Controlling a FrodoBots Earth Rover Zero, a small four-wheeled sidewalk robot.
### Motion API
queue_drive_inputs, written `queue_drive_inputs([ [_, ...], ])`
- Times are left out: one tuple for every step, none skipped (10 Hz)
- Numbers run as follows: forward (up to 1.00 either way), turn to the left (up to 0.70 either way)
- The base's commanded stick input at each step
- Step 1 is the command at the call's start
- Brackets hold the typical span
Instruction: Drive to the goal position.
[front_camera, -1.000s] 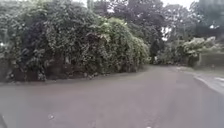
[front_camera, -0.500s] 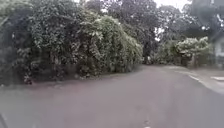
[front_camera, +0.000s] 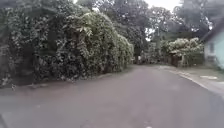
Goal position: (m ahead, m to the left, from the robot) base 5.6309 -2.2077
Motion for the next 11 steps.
queue_drive_inputs([
  [0.7,-0.35],
  [0.7,-0.35],
  [0.7,-0.35],
  [0.7,-0.35],
  [0.7,-0.35],
  [0.7,-0.35],
  [0.7,-0.35],
  [0.7,-0.35],
  [0.7,-0.35],
  [0.7,-0.35],
  [0.7,-0.35],
])
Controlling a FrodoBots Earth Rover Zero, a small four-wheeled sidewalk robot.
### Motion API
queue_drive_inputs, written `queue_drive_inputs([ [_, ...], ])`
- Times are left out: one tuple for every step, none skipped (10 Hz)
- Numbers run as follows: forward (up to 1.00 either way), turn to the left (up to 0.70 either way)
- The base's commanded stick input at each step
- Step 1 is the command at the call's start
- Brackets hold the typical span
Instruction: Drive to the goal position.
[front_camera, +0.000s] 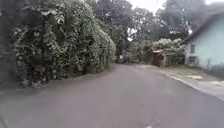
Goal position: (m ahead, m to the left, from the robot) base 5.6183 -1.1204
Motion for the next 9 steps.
queue_drive_inputs([
  [0.7,-0.35],
  [0.7,-0.35],
  [0.7,-0.35],
  [0.7,-0.35],
  [0.7,-0.35],
  [0.7,-0.35],
  [0.7,-0.35],
  [0.7,-0.35],
  [0.7,-0.35],
])
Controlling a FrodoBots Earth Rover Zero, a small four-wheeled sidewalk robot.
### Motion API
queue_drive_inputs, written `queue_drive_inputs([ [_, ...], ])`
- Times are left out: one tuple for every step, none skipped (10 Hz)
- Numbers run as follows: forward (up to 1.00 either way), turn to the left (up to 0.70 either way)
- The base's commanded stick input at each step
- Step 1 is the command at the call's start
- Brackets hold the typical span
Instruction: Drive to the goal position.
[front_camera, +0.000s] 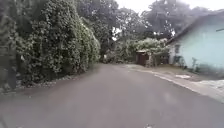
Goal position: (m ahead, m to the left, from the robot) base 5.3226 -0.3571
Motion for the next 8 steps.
queue_drive_inputs([
  [0.7,-0.35],
  [0.7,-0.35],
  [0.7,-0.35],
  [0.7,-0.35],
  [0.7,-0.35],
  [0.7,-0.35],
  [0.7,-0.35],
  [0.7,-0.35],
])
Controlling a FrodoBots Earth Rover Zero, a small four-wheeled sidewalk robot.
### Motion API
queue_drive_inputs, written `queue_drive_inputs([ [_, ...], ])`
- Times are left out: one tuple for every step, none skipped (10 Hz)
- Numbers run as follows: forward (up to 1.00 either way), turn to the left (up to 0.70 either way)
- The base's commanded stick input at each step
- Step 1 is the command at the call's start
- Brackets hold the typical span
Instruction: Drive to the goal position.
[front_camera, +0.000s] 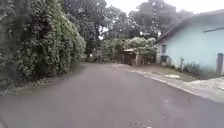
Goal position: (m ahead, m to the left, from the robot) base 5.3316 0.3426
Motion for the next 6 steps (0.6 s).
queue_drive_inputs([
  [0.7,-0.35],
  [0.7,-0.35],
  [0.7,-0.35],
  [0.7,-0.35],
  [0.7,-0.35],
  [0.7,-0.35],
])
